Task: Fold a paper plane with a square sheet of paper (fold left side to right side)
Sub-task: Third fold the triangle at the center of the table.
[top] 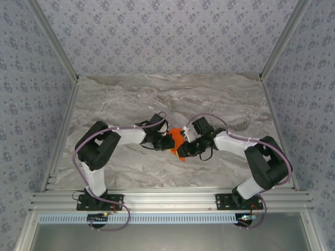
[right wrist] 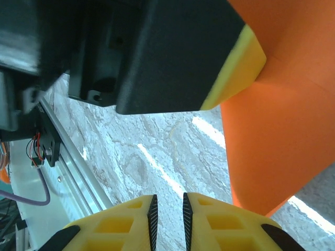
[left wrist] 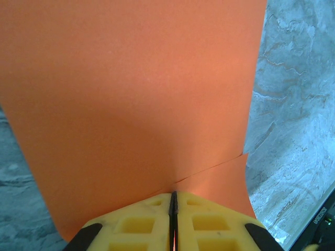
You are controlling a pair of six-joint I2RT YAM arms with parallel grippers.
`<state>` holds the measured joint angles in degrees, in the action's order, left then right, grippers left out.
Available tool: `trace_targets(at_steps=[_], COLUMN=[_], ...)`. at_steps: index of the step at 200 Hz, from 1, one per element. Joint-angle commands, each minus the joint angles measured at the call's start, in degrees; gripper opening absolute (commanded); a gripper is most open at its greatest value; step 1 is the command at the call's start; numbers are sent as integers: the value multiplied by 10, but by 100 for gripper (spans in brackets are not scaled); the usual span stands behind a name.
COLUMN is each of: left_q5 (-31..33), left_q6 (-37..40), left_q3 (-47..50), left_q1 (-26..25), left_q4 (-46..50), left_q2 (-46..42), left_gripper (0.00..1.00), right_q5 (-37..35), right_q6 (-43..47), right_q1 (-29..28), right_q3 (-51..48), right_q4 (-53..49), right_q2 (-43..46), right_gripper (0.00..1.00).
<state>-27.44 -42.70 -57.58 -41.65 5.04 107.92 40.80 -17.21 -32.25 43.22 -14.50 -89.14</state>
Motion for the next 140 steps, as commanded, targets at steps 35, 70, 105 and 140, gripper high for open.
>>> trace_targets(at_steps=[35, 70, 105, 140], left_q5=[35, 37, 37, 40], left_q6=[6, 6, 8, 8], left_q3=[13, 13, 12, 13], left_q1=[-2, -2, -2, -3], left_q4=[32, 34, 36, 36], left_q2=[18, 19, 18, 18], left_gripper=[9, 9, 9, 9], right_q5=[-2, -25, -40, -47], right_q6=[7, 13, 16, 20], right_q1=[-12, -14, -15, -15], right_q3=[14, 13, 13, 11], right_q4=[-22, -32, -38, -43], right_q2=[-56, -66, -69, -68], right_gripper=[23, 23, 23, 23])
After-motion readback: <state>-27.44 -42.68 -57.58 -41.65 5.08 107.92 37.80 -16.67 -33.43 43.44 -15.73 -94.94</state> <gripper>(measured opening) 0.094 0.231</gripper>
